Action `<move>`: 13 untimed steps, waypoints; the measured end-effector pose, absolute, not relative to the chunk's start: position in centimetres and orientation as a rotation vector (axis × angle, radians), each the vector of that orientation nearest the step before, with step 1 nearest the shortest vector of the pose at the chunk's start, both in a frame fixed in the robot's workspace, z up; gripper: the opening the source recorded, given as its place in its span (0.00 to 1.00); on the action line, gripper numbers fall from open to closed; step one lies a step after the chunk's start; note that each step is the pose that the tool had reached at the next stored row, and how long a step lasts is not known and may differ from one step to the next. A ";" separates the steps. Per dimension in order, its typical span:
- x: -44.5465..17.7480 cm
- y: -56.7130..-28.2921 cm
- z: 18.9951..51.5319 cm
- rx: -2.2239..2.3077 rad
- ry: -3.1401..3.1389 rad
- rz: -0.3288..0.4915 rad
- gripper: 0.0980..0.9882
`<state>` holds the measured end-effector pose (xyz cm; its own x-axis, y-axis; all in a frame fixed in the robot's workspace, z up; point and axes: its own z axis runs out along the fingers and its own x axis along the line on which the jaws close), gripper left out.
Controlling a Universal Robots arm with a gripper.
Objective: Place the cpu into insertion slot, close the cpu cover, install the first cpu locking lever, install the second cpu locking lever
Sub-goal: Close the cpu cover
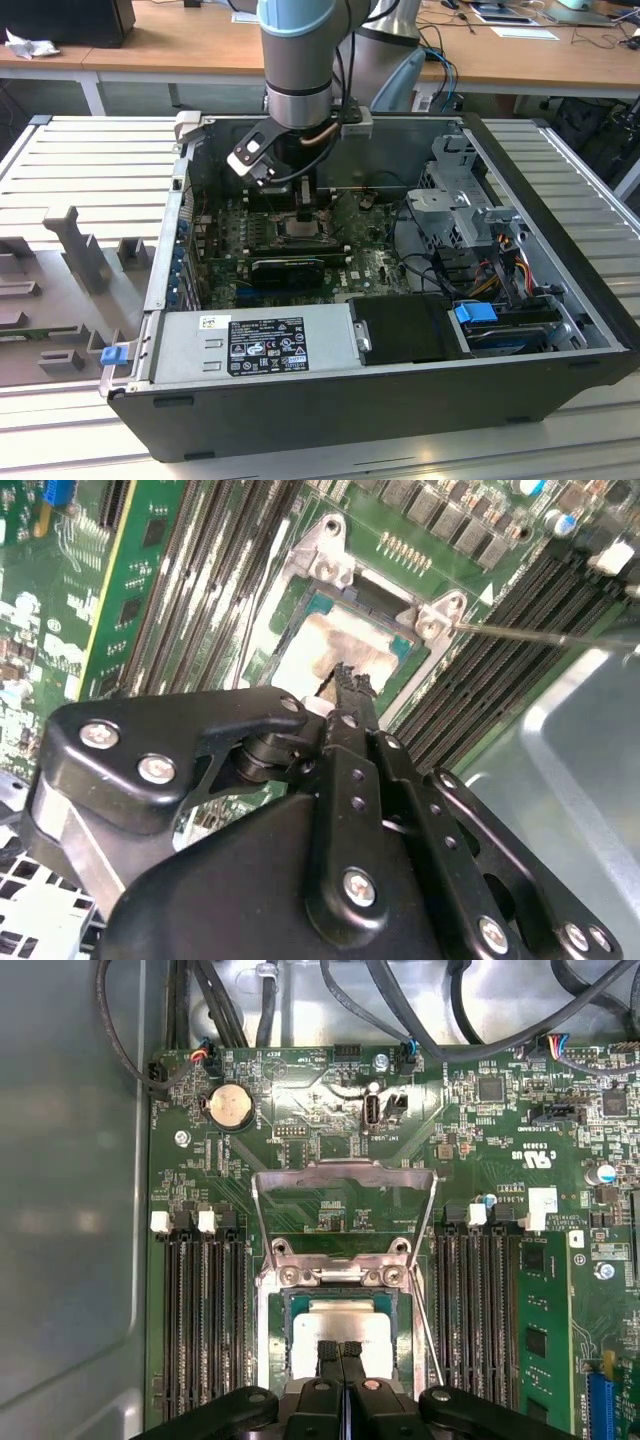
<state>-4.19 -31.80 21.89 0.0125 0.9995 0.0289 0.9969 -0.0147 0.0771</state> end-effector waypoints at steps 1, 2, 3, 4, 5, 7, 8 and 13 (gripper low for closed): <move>-3.9 -31.8 21.9 2.211 2.181 0.115 0.01; -3.8 -31.8 21.9 2.211 2.181 0.115 0.01; -3.7 -31.8 21.9 2.211 2.181 0.114 0.01; -3.7 -31.8 22.0 2.212 2.181 0.114 0.01; -3.7 -31.8 22.2 2.212 2.182 0.113 0.01; -3.7 -31.8 23.0 2.213 2.183 0.111 0.01; -3.7 -31.8 23.3 2.213 2.183 0.111 0.01; -2.7 -31.8 23.8 2.216 2.185 0.106 0.01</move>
